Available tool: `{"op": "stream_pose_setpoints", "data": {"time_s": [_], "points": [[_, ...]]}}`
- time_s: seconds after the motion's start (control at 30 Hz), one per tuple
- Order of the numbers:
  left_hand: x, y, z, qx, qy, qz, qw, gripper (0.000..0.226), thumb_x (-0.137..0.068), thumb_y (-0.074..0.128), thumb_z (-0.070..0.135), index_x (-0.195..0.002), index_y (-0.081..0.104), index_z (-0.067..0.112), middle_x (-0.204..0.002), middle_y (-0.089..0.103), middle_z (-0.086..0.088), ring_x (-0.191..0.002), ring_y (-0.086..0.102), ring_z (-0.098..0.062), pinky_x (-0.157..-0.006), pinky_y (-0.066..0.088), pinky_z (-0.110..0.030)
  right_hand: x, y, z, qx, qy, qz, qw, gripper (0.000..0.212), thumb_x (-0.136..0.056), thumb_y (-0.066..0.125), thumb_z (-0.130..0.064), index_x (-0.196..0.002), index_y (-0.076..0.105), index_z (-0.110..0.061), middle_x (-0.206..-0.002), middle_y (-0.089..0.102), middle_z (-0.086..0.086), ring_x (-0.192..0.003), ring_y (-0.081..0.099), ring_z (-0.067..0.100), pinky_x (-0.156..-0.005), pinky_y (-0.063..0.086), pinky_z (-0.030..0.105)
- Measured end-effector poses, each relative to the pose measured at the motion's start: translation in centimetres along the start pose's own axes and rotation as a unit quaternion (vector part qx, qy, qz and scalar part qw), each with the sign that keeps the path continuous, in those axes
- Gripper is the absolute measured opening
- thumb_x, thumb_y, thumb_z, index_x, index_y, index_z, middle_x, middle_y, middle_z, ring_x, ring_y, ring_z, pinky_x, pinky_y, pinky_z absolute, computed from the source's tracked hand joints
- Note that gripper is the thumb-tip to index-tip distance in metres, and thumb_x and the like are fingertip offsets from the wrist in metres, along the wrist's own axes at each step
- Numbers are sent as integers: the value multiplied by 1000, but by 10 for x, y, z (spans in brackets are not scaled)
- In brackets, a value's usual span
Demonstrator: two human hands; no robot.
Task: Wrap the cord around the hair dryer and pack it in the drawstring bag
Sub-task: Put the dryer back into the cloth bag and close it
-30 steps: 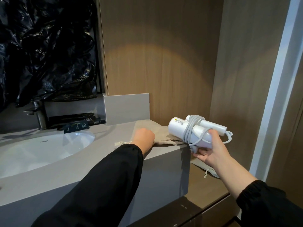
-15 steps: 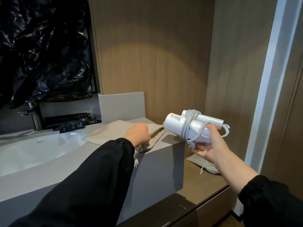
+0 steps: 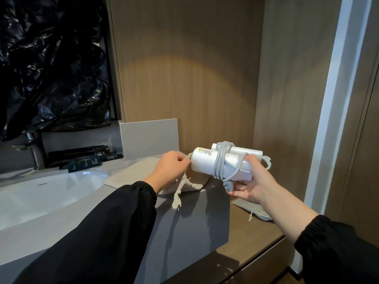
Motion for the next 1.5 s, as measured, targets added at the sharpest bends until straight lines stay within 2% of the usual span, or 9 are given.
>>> {"op": "stream_pose_setpoints", "data": {"time_s": [0.13,0.27,0.5,0.67,0.73,0.83,1.0,1.23,1.5], "points": [[-2,-12,-4,28,-27,96,995,36,-88,50,23,-55,37,15,-49,35,2,-53,33,-19,-54,29,-29,-6,8,6,26,-3,-20,999,25,-87,61,-36,-99,59,-15,-101,66,18,-92,64,37,-86,49,52],[-7,-10,-3,20,-32,105,994,43,-89,51,22,-51,31,17,-49,32,3,-50,30,-16,-49,24,-28,-12,9,10,59,6,-43,997,35,-84,64,-38,-110,60,-15,-111,66,20,-99,64,39,-86,51,52],[-16,-8,9,-17,29,107,994,41,-91,51,28,-54,41,14,-52,44,2,-53,41,-16,-49,30,-27,-20,7,3,146,35,-46,988,42,-80,64,-41,-108,60,-10,-92,68,20,-76,68,39,-64,55,45],[-18,3,25,-22,80,107,991,38,-94,51,31,-64,51,8,-63,52,-3,-59,45,-15,-53,34,-27,-22,15,3,183,46,-41,981,49,-77,67,-45,-110,60,-10,-86,68,16,-83,68,38,-80,54,52],[-17,5,30,-10,89,112,990,36,-94,50,30,-67,53,7,-69,53,-4,-62,45,-15,-56,35,-27,-21,21,5,172,56,-28,983,56,-76,68,-45,-118,57,-9,-97,68,18,-92,66,39,-89,49,56],[-13,5,33,-17,108,103,989,30,-93,50,27,-67,50,11,-73,53,-3,-68,48,-17,-60,37,-28,-19,29,6,119,62,-6,991,51,-80,66,-44,-119,56,-12,-114,65,21,-101,62,39,-89,49,54],[-6,8,25,-82,171,63,980,14,-86,54,17,-73,54,11,-96,57,0,-88,52,-17,-75,42,-27,-22,36,8,64,62,10,996,42,-83,67,-43,-110,55,-14,-114,62,19,-106,60,40,-95,46,58],[1,13,11,-16,135,35,990,11,-88,54,16,-77,52,12,-106,63,-5,-95,56,-22,-84,48,-38,-28,53,22,54,62,19,996,44,-81,70,-41,-111,54,-14,-110,62,19,-101,61,39,-94,48,54],[-7,7,16,24,122,5,992,10,-85,53,9,-76,49,8,-116,60,-4,-98,52,-14,-75,42,-20,-29,64,-2,118,29,46,991,42,-85,67,-40,-108,49,-11,-85,59,17,-73,59,33,-57,50,40]]}}
Point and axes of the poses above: each hand's wrist, its own x-axis away from the middle knuckle, its own y-axis out of the palm, z = x × y, the point moved 6 cm from there along -x, towards the middle knuckle
